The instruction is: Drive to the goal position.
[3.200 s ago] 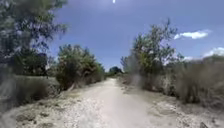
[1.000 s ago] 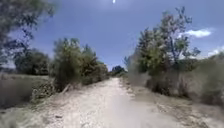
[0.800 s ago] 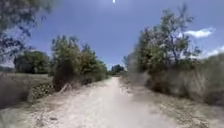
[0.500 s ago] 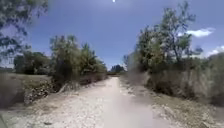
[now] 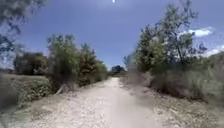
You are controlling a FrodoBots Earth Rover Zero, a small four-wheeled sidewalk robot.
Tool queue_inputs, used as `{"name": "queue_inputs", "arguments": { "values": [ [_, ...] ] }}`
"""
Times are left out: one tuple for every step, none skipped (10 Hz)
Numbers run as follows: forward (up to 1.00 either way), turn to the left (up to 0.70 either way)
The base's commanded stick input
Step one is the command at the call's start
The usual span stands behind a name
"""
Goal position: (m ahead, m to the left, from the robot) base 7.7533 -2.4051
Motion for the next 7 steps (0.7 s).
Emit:
{"name": "queue_inputs", "arguments": {
  "values": [
    [0.45, 0.00],
    [0.45, 0.00],
    [0.45, 0.00],
    [0.45, 0.00],
    [0.45, 0.00],
    [0.45, 0.00],
    [0.45, 0.00]
  ]
}}
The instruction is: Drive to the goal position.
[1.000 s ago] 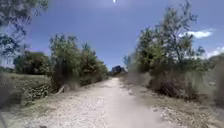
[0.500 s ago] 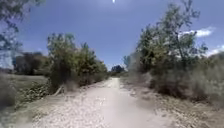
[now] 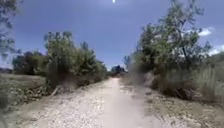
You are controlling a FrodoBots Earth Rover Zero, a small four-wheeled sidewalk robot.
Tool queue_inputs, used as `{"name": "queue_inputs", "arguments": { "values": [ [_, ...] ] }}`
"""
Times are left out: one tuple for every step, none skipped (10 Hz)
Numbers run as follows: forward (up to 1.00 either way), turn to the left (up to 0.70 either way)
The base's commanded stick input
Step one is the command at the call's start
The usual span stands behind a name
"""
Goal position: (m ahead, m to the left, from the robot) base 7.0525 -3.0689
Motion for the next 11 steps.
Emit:
{"name": "queue_inputs", "arguments": {
  "values": [
    [0.45, 0.00],
    [0.45, 0.00],
    [0.45, 0.00],
    [0.45, 0.00],
    [0.45, 0.12],
    [0.45, 0.27],
    [0.45, 0.27],
    [0.45, 0.00],
    [0.45, 0.00],
    [0.45, 0.00],
    [0.45, 0.00]
  ]
}}
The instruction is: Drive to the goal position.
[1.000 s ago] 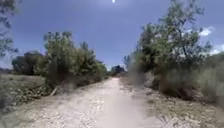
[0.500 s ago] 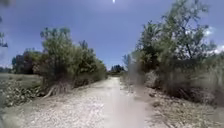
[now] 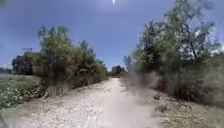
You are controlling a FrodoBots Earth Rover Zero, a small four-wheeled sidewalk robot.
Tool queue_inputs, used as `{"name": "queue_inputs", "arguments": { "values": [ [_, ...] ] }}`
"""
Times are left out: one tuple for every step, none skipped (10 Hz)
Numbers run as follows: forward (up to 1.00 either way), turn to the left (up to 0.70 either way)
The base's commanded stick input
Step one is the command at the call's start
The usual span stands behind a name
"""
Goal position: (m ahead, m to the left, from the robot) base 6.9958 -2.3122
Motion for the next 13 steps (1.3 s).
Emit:
{"name": "queue_inputs", "arguments": {
  "values": [
    [0.45, 0.00],
    [0.45, 0.00],
    [0.45, 0.00],
    [0.45, 0.00],
    [0.45, 0.00],
    [0.45, 0.00],
    [0.45, 0.00],
    [0.45, 0.00],
    [0.45, 0.00],
    [0.45, 0.00],
    [0.45, 0.00],
    [0.45, 0.00],
    [0.45, 0.00]
  ]
}}
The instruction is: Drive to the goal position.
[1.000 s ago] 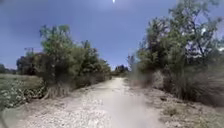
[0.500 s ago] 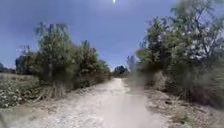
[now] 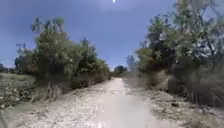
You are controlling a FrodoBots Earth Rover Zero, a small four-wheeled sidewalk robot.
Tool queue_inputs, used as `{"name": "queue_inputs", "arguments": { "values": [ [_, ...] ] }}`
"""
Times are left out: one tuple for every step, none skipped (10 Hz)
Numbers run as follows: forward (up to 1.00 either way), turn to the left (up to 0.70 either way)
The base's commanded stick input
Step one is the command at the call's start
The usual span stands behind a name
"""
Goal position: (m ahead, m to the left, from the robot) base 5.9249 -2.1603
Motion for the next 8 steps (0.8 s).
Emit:
{"name": "queue_inputs", "arguments": {
  "values": [
    [0.45, 0.00],
    [0.45, 0.00],
    [0.45, 0.00],
    [0.45, 0.00],
    [0.45, 0.00],
    [0.45, 0.00],
    [0.45, 0.00],
    [0.45, 0.00]
  ]
}}
